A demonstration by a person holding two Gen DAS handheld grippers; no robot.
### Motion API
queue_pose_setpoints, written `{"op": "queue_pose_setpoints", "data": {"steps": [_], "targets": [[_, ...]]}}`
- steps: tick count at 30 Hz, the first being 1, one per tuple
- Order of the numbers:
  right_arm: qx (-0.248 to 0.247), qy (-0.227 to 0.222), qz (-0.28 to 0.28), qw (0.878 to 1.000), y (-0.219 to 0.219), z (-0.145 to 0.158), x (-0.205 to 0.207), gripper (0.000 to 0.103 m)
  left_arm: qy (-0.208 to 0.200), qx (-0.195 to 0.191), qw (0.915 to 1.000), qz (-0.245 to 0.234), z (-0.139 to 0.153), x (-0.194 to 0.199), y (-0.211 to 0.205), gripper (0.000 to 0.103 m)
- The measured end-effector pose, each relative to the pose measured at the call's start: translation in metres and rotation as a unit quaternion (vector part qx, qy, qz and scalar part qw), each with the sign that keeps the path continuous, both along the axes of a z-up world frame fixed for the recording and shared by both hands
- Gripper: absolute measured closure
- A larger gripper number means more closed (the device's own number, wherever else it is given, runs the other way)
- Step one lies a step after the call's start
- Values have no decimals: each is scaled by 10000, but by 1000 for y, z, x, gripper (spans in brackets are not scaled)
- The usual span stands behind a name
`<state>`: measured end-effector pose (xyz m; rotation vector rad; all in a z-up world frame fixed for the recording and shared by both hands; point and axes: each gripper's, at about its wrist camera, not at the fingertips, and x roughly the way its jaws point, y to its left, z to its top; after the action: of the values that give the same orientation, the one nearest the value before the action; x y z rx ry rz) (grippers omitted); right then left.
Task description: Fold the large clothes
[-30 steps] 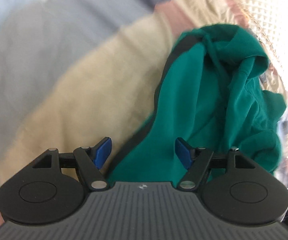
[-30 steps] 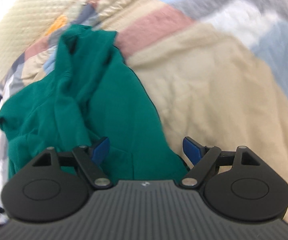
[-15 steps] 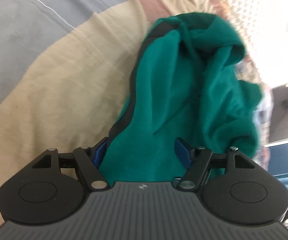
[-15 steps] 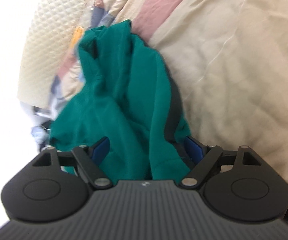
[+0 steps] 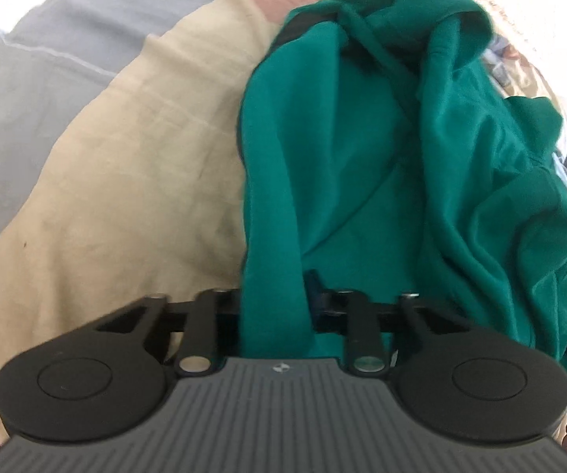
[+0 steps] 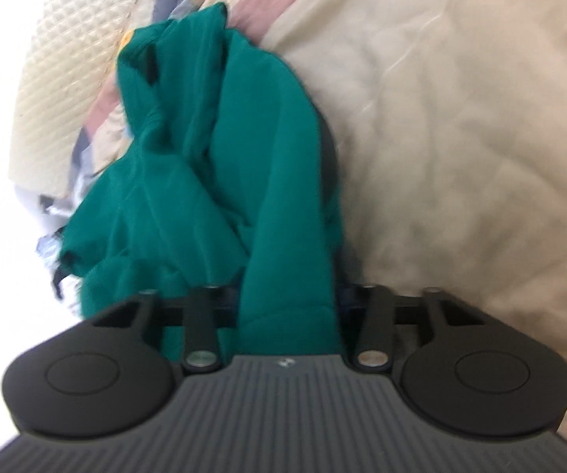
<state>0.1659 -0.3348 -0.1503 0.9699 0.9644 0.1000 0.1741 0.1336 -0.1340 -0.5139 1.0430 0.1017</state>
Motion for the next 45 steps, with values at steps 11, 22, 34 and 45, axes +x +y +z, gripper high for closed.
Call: {"op": "queue_pose_setpoints", "data": {"steps": [11, 22, 34, 45], "targets": [[1658, -1574, 14, 9735, -21, 62, -34, 88, -1306, -1178, 9833, 459, 84, -48, 20, 94], [1848, -2206, 214, 9575, -66, 143, -94, 88, -1979, -2108, 9572, 119, 170, -116, 26, 94], [1740, -2146, -161, 9610, -97, 142, -116, 85, -2798, -2316, 9316, 150, 176, -178, 23, 94], [1808, -1733, -1085, 9620, -75, 123, 21, 86, -3099, -1658, 9289, 1166, 173, -33, 11, 94]]}}
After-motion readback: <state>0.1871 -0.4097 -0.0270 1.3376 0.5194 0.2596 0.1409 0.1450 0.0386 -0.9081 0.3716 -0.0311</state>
